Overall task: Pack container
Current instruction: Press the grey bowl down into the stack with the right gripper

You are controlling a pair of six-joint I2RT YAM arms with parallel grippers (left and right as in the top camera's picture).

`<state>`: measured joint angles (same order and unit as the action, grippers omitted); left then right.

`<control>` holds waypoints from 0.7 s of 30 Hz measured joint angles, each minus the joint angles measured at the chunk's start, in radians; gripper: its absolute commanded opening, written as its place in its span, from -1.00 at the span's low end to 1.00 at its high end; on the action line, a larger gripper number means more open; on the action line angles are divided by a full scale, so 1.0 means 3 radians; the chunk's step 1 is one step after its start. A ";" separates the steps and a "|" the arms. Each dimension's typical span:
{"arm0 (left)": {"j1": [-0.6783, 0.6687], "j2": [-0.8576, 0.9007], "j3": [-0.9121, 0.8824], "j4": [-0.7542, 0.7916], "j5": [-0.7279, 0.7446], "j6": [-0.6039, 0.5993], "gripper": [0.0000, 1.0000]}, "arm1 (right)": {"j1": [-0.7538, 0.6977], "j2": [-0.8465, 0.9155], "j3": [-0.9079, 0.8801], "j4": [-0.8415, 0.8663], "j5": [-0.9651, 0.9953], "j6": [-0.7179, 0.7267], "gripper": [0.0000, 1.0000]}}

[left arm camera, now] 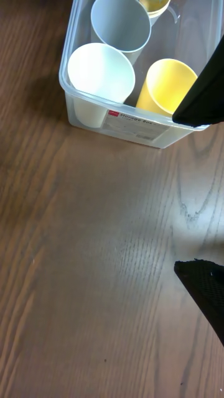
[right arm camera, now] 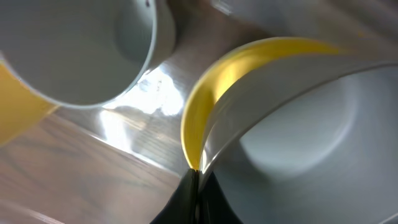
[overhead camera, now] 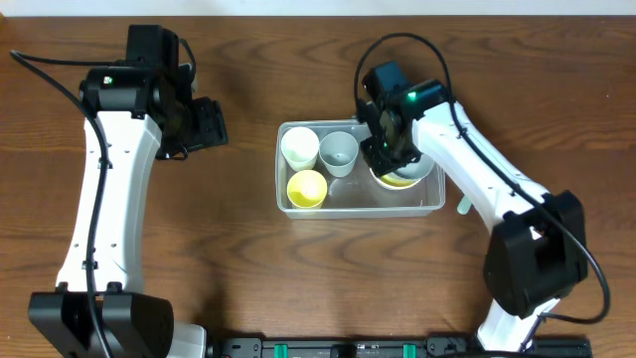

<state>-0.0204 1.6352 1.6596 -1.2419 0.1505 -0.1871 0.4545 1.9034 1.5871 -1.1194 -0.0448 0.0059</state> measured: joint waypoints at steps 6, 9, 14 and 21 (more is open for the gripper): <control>0.0000 0.0000 0.0000 0.0000 0.0000 0.0000 0.39 | 0.0000 -0.0337 0.0168 -0.0099 0.0089 -0.0060 -0.97; 0.0000 0.0000 0.0000 0.0000 0.0000 0.0000 0.39 | 0.0000 -0.0434 0.0187 -0.0146 0.0112 -0.0062 -0.95; -0.0001 0.0000 0.0000 0.0000 0.0000 0.0000 0.39 | 0.0000 -0.0430 0.0186 -0.0188 0.0128 -0.0079 -0.15; 0.0000 0.0000 0.0000 0.0000 0.0000 0.0000 0.39 | 0.0000 -0.0431 0.0186 -0.0210 0.0137 -0.0112 -0.05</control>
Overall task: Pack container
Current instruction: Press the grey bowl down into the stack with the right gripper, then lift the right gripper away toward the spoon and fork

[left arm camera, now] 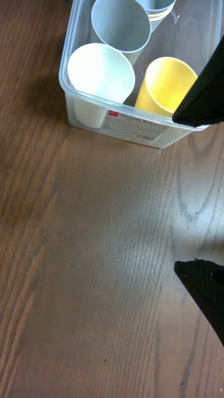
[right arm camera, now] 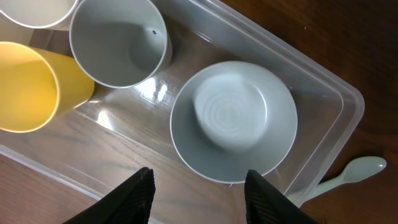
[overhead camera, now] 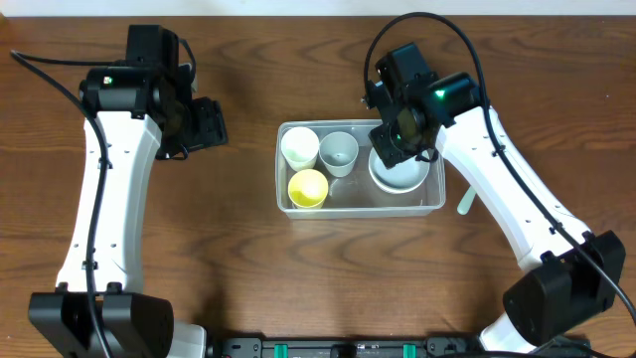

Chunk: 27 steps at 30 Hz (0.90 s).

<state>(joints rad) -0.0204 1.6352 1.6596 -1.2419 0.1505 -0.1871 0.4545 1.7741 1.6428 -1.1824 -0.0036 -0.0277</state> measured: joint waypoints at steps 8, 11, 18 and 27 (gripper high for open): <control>0.0000 0.0000 0.0000 0.0000 0.0000 0.0000 0.39 | -0.0009 -0.0001 0.0000 0.0005 0.0099 0.0132 -0.03; -0.0001 0.0000 0.0000 0.0000 0.0000 0.0000 0.39 | -0.0078 -0.0034 0.0024 -0.0013 0.0340 0.0399 0.15; 0.0000 0.0000 0.0000 -0.0003 0.0000 0.0000 0.39 | -0.1029 -0.0636 0.0229 -0.0076 0.0627 0.1176 0.27; -0.0001 0.0000 0.0000 -0.0011 0.0000 0.0000 0.40 | -0.2369 -0.1082 0.0018 -0.0725 0.0448 0.2909 0.98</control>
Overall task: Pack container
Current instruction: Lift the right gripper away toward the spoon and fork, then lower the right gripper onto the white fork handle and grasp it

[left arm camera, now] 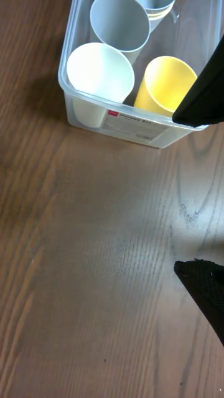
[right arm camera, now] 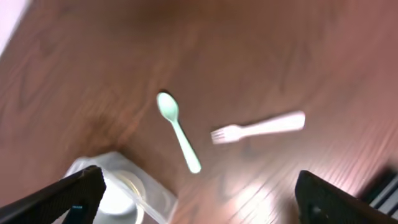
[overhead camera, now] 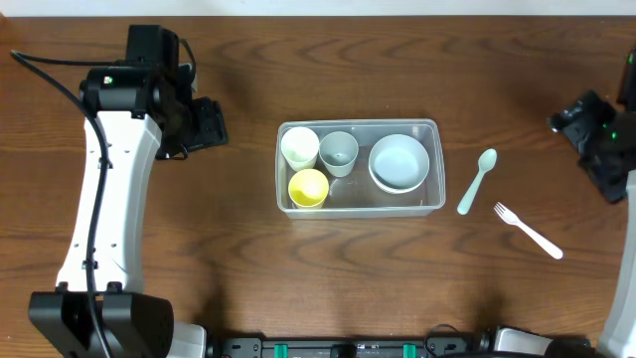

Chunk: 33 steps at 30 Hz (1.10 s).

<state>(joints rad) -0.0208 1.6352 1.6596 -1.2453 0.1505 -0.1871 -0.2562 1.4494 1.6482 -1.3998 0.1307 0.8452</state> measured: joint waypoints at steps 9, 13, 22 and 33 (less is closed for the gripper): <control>0.0000 0.0000 0.0000 -0.0029 0.0000 0.0000 0.39 | -0.0276 0.0100 -0.1427 0.0968 -0.0398 0.0954 0.88; 0.0000 0.0000 0.0000 -0.0042 -0.0001 0.0000 0.39 | -0.0371 0.0102 -0.1869 0.1349 -0.0487 0.1202 0.81; 0.0001 0.0000 0.0000 -0.0046 0.0000 0.0000 0.39 | -0.0487 0.0102 -0.2413 0.1717 -0.0538 0.1564 0.72; 0.0000 0.0000 0.0000 -0.0076 0.0000 0.0000 0.39 | -0.0529 0.0102 -0.2797 0.2060 -0.0539 0.1974 0.79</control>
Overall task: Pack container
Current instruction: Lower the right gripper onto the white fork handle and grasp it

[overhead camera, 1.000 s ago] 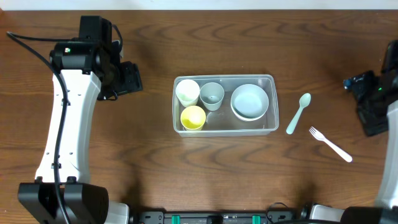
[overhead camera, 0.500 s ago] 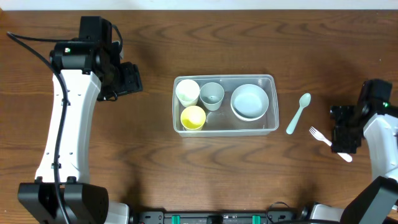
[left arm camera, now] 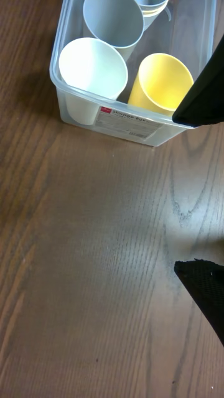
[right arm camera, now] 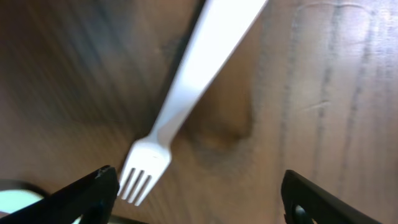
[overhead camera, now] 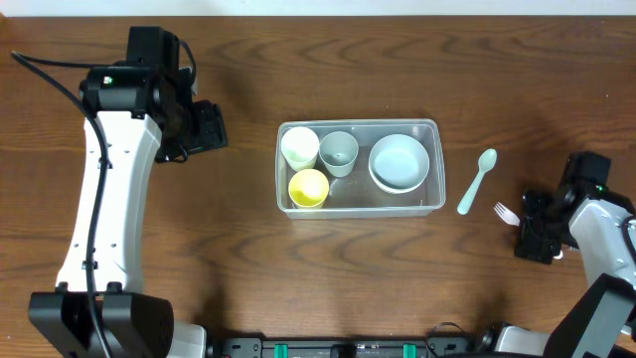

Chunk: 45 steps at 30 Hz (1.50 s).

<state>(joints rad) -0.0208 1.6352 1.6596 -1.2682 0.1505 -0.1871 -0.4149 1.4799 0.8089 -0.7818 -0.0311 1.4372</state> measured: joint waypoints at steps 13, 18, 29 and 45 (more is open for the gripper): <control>0.0001 0.0000 0.0000 0.0000 0.0000 0.0000 0.39 | -0.0048 0.0455 0.0001 0.0315 -0.0187 -0.0058 0.99; 0.0001 0.0000 0.0000 0.0000 0.0000 0.0000 0.39 | -0.0069 0.0591 0.0102 0.0221 -0.0228 -0.0081 0.98; 0.0001 0.0000 0.0000 -0.0015 0.0000 0.0000 0.39 | -0.0070 0.0668 0.0161 0.0122 -0.0237 -0.0131 0.73; 0.0001 0.0000 0.0000 -0.0036 0.0000 0.0000 0.39 | -0.0103 0.0668 0.0160 0.0141 -0.0320 -0.0066 -0.06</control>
<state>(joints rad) -0.0204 1.6352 1.6596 -1.2789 0.1505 -0.1871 -0.4458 1.6802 0.8570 -0.7395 -0.1272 1.4174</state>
